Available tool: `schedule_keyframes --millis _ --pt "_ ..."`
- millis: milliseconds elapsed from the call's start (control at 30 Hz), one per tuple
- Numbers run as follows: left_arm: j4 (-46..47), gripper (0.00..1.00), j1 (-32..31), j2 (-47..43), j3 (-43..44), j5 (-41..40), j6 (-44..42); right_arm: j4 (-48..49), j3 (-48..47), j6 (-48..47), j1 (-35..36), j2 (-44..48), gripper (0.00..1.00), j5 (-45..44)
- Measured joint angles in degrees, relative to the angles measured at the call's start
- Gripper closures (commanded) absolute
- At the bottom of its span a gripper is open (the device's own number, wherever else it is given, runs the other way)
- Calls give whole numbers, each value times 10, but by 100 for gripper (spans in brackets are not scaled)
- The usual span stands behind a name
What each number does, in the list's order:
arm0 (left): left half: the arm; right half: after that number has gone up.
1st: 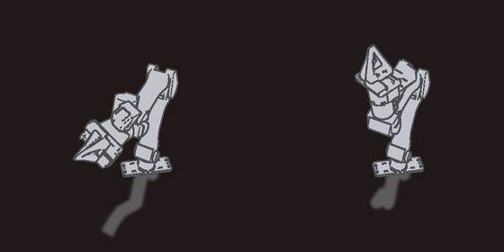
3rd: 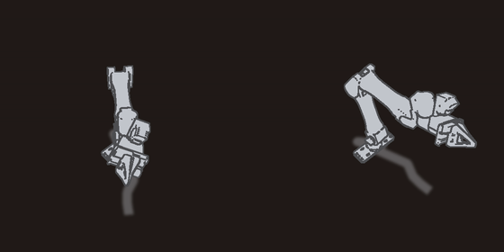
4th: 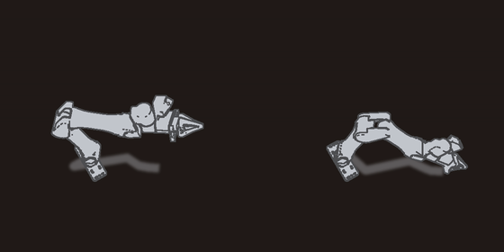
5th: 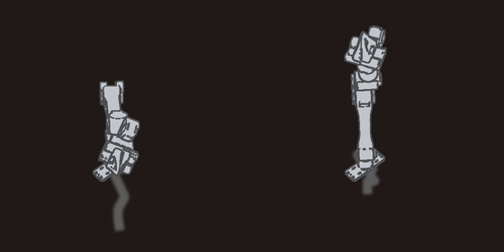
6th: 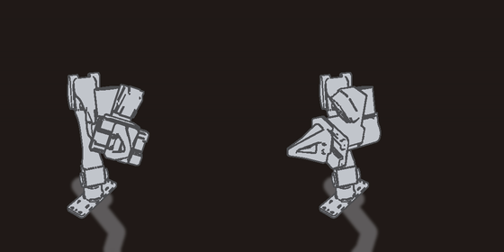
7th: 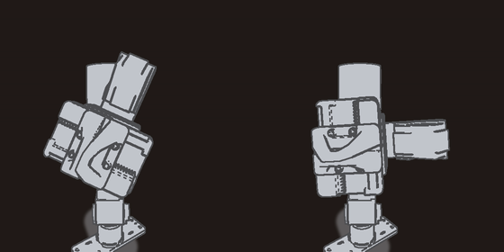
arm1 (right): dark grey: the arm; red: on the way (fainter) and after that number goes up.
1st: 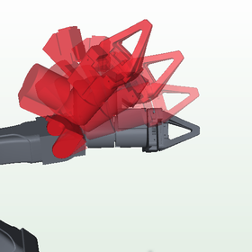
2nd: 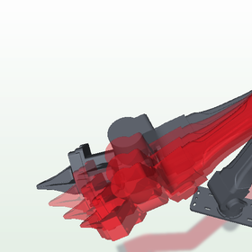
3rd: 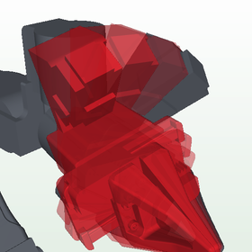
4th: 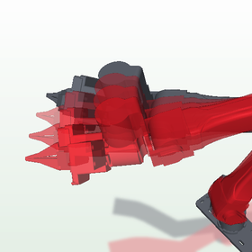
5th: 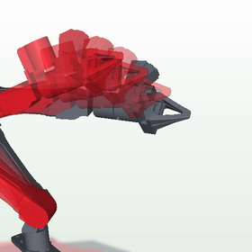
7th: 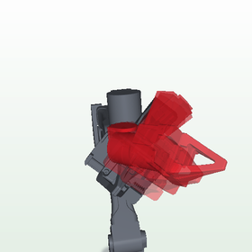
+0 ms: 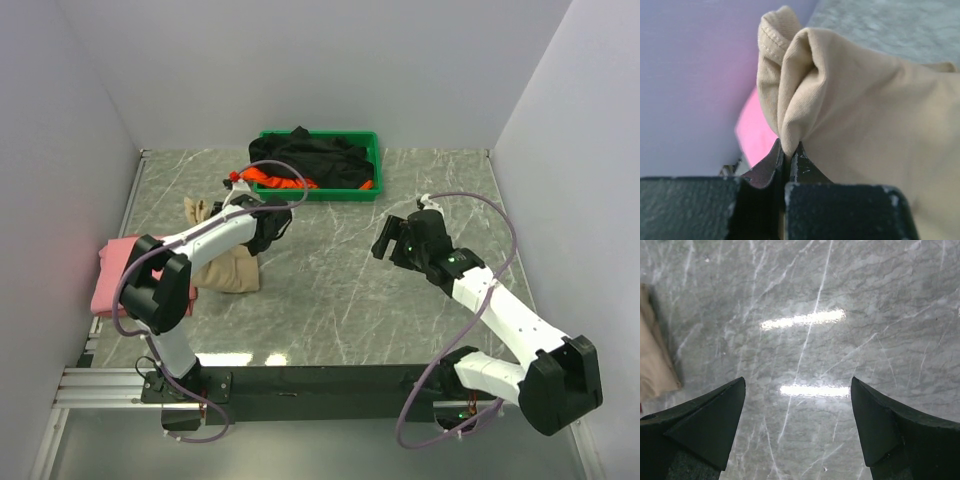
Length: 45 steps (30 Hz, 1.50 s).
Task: Fold and stack the t-shirts
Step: Neatly place the folded tshirt to the corner
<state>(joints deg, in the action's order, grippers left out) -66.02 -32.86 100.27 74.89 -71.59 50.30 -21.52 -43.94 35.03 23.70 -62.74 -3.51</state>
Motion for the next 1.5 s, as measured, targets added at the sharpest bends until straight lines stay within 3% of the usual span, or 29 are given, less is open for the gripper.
schedule_keyframes --millis 167,300,467,667,800,900,1033,1500 --pt "-52 99 -11 -3 -73 -84 116 1 0 -2 -6 -17 8 4" --pt "-89 99 -44 -5 -148 -93 179 7 0 -2 -9 -30 8 13" --pt "-99 99 -30 -21 -136 -105 201 9 0 -2 -10 -44 8 21" --pt "-95 99 30 -76 -49 -99 210 9 0 -4 -12 -49 8 21" --pt "-11 99 59 -183 -69 -36 98 9 0 -4 -13 -49 8 25" --pt "109 99 98 -293 -139 66 -15 10 0 -4 -14 -49 8 27" --pt "182 99 177 -384 -167 177 -109 12 0 -4 -15 -50 8 30" --pt "228 99 368 -376 -140 330 -309 16 2 -4 -15 -76 8 34"
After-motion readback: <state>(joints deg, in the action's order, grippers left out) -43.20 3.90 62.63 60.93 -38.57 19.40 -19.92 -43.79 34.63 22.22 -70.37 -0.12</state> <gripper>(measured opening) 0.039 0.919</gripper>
